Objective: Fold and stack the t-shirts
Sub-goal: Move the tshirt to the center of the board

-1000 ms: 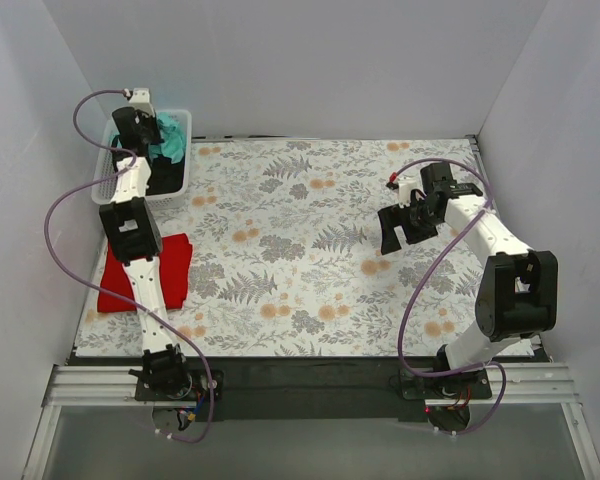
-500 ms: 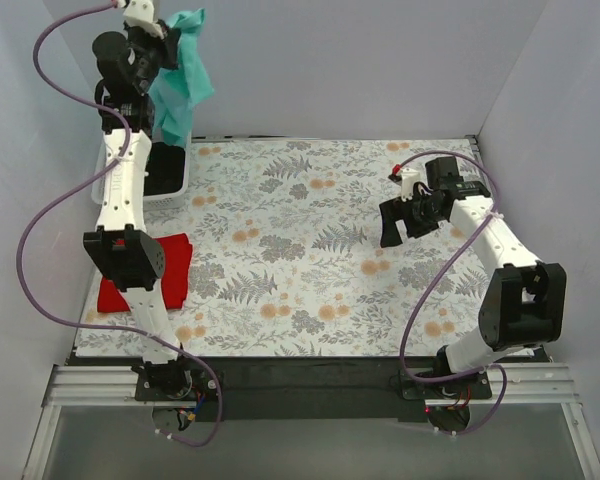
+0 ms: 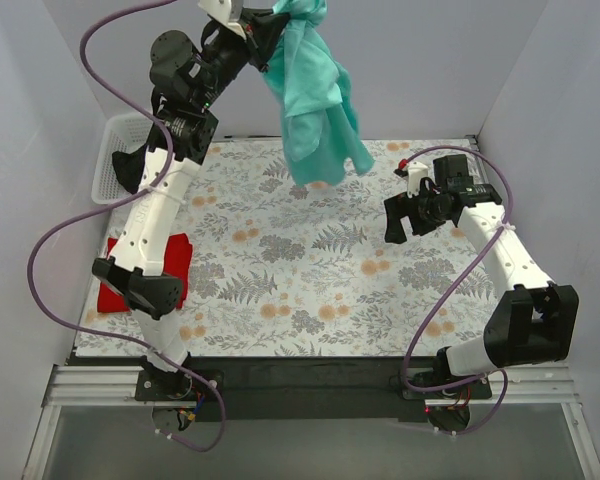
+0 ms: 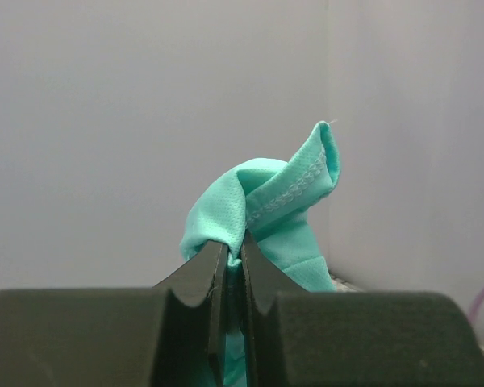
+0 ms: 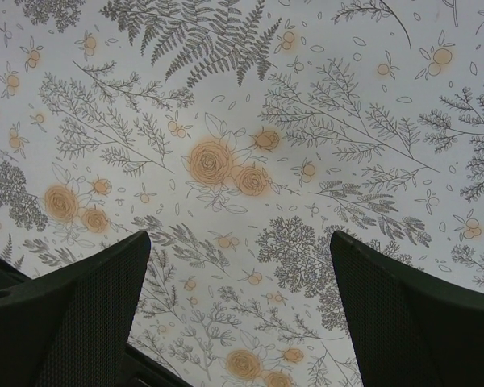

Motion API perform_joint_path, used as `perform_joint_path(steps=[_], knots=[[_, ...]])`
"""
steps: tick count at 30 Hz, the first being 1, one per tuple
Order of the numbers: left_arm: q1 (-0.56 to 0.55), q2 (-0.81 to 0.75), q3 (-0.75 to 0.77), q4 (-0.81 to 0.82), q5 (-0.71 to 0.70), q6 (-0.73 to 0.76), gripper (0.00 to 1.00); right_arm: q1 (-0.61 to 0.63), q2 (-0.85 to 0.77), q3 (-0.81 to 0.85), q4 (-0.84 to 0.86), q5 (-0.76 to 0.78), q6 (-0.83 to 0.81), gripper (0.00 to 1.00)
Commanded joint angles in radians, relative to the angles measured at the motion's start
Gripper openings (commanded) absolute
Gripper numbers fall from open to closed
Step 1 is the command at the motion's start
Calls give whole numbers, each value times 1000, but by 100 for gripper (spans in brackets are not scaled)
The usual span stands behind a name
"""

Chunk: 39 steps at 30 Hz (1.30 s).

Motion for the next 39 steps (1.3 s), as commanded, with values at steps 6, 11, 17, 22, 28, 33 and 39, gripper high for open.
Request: perform_joint_path(steps=[6, 11, 17, 22, 28, 33, 39], knots=[[-16, -288, -552, 9, 73, -277, 0, -25, -65, 30, -17, -14, -40, 98], [128, -495, -1100, 49, 178, -455, 1, -30, -93, 4, -30, 4, -90, 98], [382, -551, -1337, -188, 190, -283, 35, -28, -17, -19, -91, 13, -199, 98], [480, -508, -1282, -422, 209, -62, 59, -7, 78, -31, -105, 13, -238, 98], [446, -537, -1309, -588, 319, 148, 66, 24, 255, 91, -92, 10, -201, 80], [201, -561, -1403, -681, 185, 324, 63, 25, 390, 270, -92, 35, -193, 65], [50, -496, -1446, -680, 80, 436, 62, 27, 510, 418, -105, 69, -252, 61]])
